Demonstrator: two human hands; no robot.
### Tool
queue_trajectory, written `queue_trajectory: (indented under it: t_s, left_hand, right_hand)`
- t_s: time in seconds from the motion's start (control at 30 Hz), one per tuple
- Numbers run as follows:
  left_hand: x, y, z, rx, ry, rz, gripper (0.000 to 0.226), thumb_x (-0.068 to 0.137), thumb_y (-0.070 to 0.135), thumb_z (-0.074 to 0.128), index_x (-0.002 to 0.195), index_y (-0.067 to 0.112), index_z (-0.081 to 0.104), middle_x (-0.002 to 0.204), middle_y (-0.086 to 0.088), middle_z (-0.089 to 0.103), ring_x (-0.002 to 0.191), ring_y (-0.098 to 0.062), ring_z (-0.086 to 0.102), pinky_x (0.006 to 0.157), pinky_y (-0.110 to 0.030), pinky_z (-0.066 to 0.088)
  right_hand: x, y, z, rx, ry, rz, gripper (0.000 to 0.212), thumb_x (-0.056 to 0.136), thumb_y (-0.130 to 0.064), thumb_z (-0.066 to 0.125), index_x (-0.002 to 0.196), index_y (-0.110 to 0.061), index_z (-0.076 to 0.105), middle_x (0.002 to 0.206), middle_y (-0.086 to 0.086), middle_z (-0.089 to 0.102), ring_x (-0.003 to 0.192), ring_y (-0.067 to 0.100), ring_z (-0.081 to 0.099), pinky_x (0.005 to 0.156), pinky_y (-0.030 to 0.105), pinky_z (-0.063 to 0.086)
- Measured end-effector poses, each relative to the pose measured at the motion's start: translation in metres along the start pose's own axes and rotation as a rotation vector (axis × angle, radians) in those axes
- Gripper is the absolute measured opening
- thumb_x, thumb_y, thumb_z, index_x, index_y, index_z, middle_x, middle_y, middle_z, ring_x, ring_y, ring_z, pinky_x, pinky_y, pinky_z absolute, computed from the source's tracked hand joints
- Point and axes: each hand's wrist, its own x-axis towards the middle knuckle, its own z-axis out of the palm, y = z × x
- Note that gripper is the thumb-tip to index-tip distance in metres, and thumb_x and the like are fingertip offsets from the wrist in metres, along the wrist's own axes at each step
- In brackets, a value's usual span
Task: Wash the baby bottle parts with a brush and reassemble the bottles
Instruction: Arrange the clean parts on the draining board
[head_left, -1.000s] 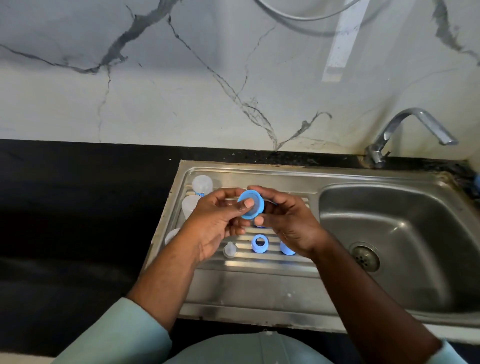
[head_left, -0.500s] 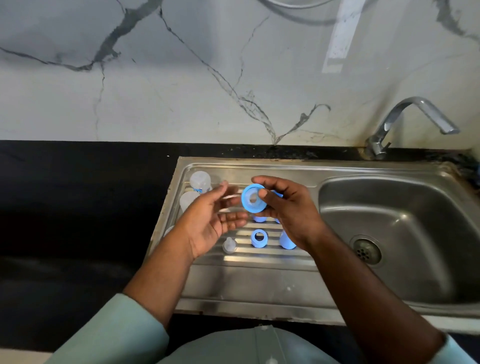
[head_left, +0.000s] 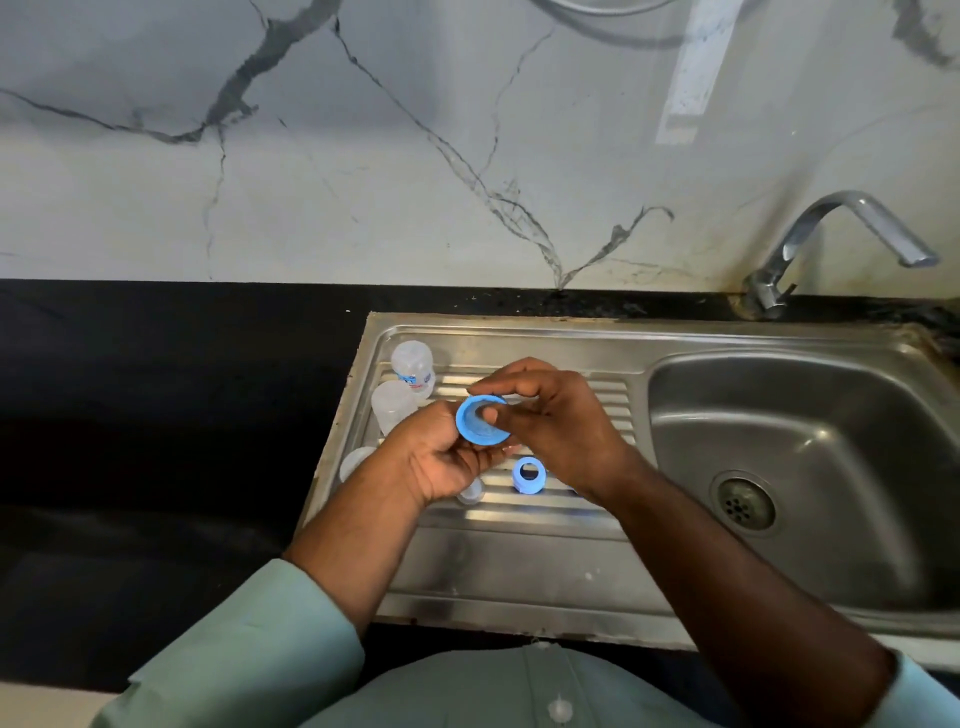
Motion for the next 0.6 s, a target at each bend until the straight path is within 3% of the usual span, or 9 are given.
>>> queue_trajectory:
  t_s: [0.2, 0.33, 0.47, 0.53, 0.6]
  left_hand:
    - [-0.003, -0.003, 0.004, 0.042, 0.0, -0.073, 0.015, 0.097, 0.003, 0.053, 0.087, -0.001, 0.064, 0.074, -0.017, 0.068, 0.061, -0.023, 0.068, 0.058, -0.031, 0.06]
    - [-0.002, -0.007, -0.004, 0.035, -0.043, -0.01, 0.018, 0.098, 0.009, 0.05, 0.093, 0.002, 0.066, 0.091, -0.019, 0.067, 0.085, -0.028, 0.066, 0.082, -0.04, 0.057]
    - [-0.005, -0.006, -0.016, -0.025, -0.204, 0.024, 0.042, 0.098, 0.046, 0.049, 0.107, 0.011, 0.07, 0.104, -0.015, 0.068, 0.096, -0.03, 0.067, 0.098, -0.055, 0.046]
    - [-0.006, -0.004, -0.019, 0.0, -0.251, 0.054, 0.039, 0.097, 0.044, 0.048, 0.101, 0.014, 0.074, 0.108, -0.012, 0.068, 0.097, -0.029, 0.066, 0.1, -0.056, 0.043]
    - [-0.005, -0.004, -0.018, -0.023, -0.223, 0.074, 0.027, 0.094, 0.028, 0.053, 0.099, 0.011, 0.074, 0.105, -0.014, 0.067, 0.097, -0.031, 0.062, 0.102, -0.051, 0.043]
  right_hand:
    - [0.0, 0.009, 0.002, -0.19, 0.008, -0.058, 0.021, 0.079, 0.005, 0.069, 0.093, -0.009, 0.076, 0.088, 0.001, 0.063, 0.085, 0.013, 0.063, 0.074, 0.019, 0.052]
    - [0.007, 0.002, 0.003, 0.023, 0.093, 0.028, 0.019, 0.078, 0.007, 0.07, 0.085, -0.01, 0.074, 0.09, 0.007, 0.068, 0.086, 0.018, 0.065, 0.077, 0.029, 0.055]
    - [0.008, -0.004, 0.01, 0.115, 0.139, 0.079, 0.018, 0.079, 0.002, 0.069, 0.086, -0.014, 0.073, 0.09, -0.001, 0.072, 0.087, 0.014, 0.068, 0.079, 0.034, 0.057]
    - [0.007, -0.007, 0.011, 0.143, 0.112, 0.082, 0.018, 0.079, 0.003, 0.069, 0.087, -0.013, 0.072, 0.092, 0.001, 0.073, 0.087, 0.016, 0.069, 0.075, 0.033, 0.058]
    - [0.006, -0.008, 0.01, 0.194, 0.08, 0.117, 0.016, 0.079, 0.003, 0.07, 0.087, -0.012, 0.072, 0.093, 0.004, 0.073, 0.087, 0.019, 0.07, 0.069, 0.036, 0.059]
